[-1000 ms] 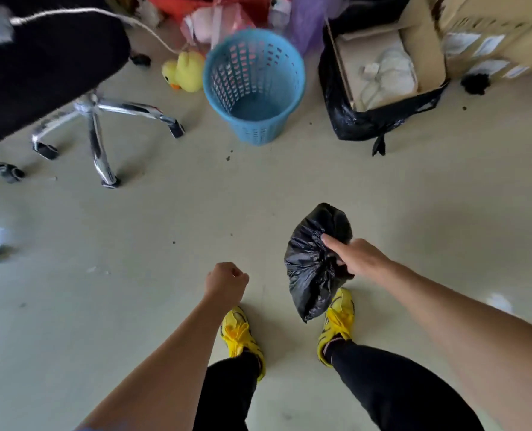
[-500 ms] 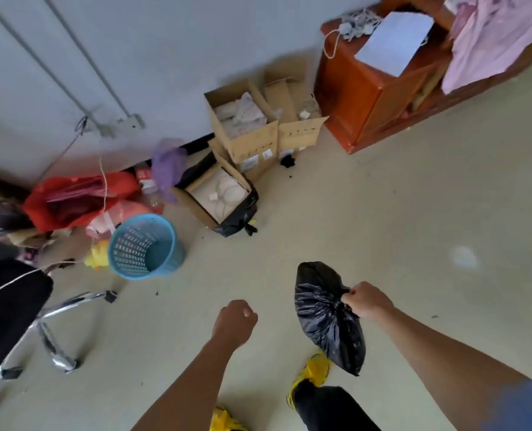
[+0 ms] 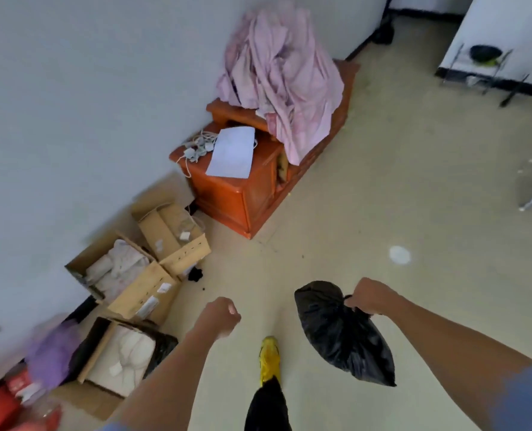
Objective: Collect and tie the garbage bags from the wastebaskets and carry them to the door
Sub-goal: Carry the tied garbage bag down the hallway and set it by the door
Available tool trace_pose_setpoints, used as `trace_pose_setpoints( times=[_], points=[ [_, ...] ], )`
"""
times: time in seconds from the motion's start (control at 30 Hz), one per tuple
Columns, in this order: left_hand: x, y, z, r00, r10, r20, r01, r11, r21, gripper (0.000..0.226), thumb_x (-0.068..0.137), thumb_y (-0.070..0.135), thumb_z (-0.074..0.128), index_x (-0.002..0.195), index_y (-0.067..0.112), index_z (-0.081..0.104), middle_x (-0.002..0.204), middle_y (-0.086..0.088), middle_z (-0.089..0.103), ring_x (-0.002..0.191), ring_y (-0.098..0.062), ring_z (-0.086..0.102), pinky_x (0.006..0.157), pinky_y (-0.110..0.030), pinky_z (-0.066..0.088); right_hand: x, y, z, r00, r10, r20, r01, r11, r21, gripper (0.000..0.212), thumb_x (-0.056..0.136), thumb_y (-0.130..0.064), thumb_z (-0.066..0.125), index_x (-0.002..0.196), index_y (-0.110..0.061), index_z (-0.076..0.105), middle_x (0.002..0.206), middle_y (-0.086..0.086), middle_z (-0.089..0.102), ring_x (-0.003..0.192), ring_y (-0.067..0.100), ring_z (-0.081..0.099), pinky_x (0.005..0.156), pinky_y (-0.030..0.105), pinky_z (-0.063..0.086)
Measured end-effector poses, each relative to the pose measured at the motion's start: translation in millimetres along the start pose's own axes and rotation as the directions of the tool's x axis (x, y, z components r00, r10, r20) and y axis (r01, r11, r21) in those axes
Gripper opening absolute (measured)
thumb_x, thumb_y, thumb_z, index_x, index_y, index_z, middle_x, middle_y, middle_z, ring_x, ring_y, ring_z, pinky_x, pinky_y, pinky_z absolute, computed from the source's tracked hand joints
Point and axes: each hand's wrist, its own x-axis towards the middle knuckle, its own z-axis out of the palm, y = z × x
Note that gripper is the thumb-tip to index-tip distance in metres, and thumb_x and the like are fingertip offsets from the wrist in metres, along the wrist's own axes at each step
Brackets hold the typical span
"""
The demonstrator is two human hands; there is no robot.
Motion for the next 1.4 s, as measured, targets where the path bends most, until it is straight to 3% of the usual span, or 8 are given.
trace_pose_setpoints(
  times=[0.23,0.53,0.77,0.9,0.97,1.17,1.3,1.4],
  points=[
    [137.8,198.6,-84.7,0.970,0.237,0.062,-0.245,0.938,0.246,0.024,0.090,0.026,0.054,0.111,0.016,0.059,0.116,-0.003,0.059,0.109,-0.024,0.058,0.091,-0.032,0.048,82.8,45.3,-158.6,0.959,0.224,-0.173,-0.223,0.975,0.028,0.040,0.084,-0.043,0.061,0.059,-0.020,0.040,0.055,-0.003,0.042,0.048,0.014,0.042,0.052,0.024,0.032],
    [286.3,472.8,-121.3,0.846,0.485,0.221,-0.531,0.738,0.416,0.025,0.090,0.024,0.056,0.105,0.005,0.063,0.120,-0.010,0.061,0.109,-0.028,0.059,0.090,-0.031,0.047,192.3,121.2,-339.8,0.868,0.380,-0.319,-0.361,0.925,0.121,0.033,0.087,-0.046,0.059,0.067,-0.021,0.048,0.069,-0.003,0.057,0.062,0.015,0.055,0.058,0.026,0.042],
    [400.6,660.0,-115.4,0.847,0.469,0.250,-0.531,0.738,0.415,0.022,0.088,0.021,0.058,0.100,0.004,0.065,0.109,-0.012,0.068,0.093,-0.026,0.063,0.079,-0.029,0.049,334.1,202.4,-476.7,0.895,0.376,-0.241,-0.350,0.925,0.147,0.028,0.086,-0.046,0.061,0.094,-0.019,0.058,0.082,-0.005,0.059,0.078,0.018,0.060,0.066,0.027,0.045],
    [450.9,756.8,-122.1,0.843,0.484,0.233,-0.538,0.760,0.366,0.020,0.087,0.022,0.060,0.097,0.006,0.065,0.090,-0.009,0.065,0.075,-0.019,0.056,0.071,-0.028,0.049,395.9,228.9,-574.1,0.903,0.352,-0.245,-0.330,0.935,0.126,0.024,0.085,-0.040,0.062,0.075,-0.020,0.051,0.071,-0.006,0.057,0.064,0.013,0.056,0.056,0.025,0.041],
    [476.4,797.8,-129.3,0.845,0.481,0.232,-0.534,0.776,0.336,0.021,0.088,0.025,0.060,0.098,0.007,0.065,0.094,-0.008,0.064,0.077,-0.019,0.057,0.075,-0.030,0.051,429.4,235.8,-622.9,0.903,0.343,-0.260,-0.323,0.939,0.119,0.027,0.083,-0.037,0.062,0.067,-0.020,0.049,0.064,-0.005,0.053,0.058,0.014,0.052,0.053,0.024,0.038],
    [597.0,916.6,-151.5,0.894,0.374,0.247,-0.445,0.807,0.388,0.035,0.093,0.023,0.055,0.119,0.001,0.059,0.124,-0.018,0.061,0.115,-0.035,0.060,0.096,-0.039,0.050,559.9,258.3,-748.2,0.904,0.324,-0.280,-0.316,0.946,0.072,0.024,0.087,-0.043,0.060,0.087,-0.019,0.054,0.077,-0.005,0.056,0.074,0.018,0.057,0.064,0.028,0.043],
    [696.6,1009.5,-167.1,0.894,0.351,0.279,-0.446,0.771,0.455,0.033,0.092,0.022,0.056,0.117,0.002,0.062,0.118,-0.013,0.065,0.108,-0.028,0.064,0.084,-0.029,0.052,650.5,278.5,-835.6,0.890,0.362,-0.276,-0.350,0.932,0.094,0.027,0.088,-0.044,0.060,0.089,-0.018,0.054,0.075,-0.004,0.054,0.076,0.020,0.057,0.065,0.028,0.043],
    [755.2,1086.3,-193.0,0.859,0.399,0.319,-0.508,0.734,0.450,0.030,0.091,0.023,0.059,0.110,0.001,0.064,0.104,-0.012,0.064,0.096,-0.026,0.063,0.074,-0.027,0.048,703.2,289.9,-917.3,0.867,0.402,-0.294,-0.373,0.916,0.151,0.033,0.087,-0.044,0.060,0.072,-0.016,0.053,0.069,-0.002,0.057,0.067,0.020,0.059,0.059,0.027,0.042]
  ],
)
